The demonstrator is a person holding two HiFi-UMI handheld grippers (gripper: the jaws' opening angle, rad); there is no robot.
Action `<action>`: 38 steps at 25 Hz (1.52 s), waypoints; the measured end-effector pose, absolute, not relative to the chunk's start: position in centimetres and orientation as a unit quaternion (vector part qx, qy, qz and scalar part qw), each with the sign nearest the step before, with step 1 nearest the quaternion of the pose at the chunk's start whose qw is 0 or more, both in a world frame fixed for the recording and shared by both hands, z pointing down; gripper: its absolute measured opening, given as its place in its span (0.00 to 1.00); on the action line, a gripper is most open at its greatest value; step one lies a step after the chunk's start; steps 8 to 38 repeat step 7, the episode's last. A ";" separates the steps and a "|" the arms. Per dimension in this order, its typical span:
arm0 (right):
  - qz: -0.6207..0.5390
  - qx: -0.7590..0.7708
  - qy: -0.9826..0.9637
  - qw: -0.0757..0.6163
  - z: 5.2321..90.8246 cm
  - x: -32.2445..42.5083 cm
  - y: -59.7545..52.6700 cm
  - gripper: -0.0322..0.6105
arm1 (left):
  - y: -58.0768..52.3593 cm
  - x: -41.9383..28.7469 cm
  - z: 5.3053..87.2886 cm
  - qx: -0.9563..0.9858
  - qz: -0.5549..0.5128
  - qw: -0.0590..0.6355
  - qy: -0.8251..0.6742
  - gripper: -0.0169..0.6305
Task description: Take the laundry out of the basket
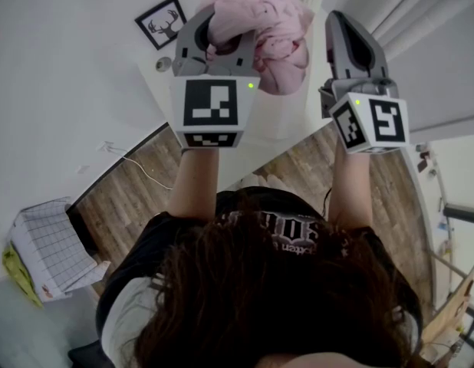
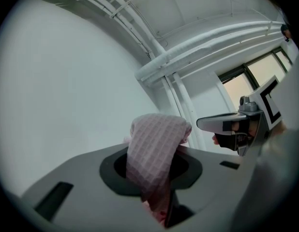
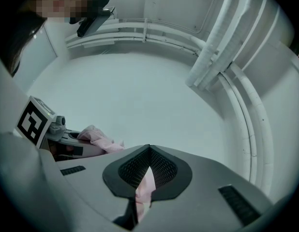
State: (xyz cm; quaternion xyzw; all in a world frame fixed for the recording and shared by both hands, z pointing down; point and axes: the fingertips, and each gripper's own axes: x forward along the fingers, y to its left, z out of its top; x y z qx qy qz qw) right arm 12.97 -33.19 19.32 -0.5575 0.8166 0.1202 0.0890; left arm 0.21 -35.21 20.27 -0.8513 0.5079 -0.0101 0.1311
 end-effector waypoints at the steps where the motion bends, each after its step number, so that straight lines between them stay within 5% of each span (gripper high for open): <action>1: 0.120 -0.558 0.816 0.089 19.3 13.0 -33.1 0.09 | -35.2 0.2 20.3 -0.851 -0.010 0.131 0.508 0.18; 38: 0.122 -0.559 0.815 0.089 19.0 13.2 -32.7 0.09 | -34.9 0.1 20.0 -0.849 -0.009 0.133 0.511 0.18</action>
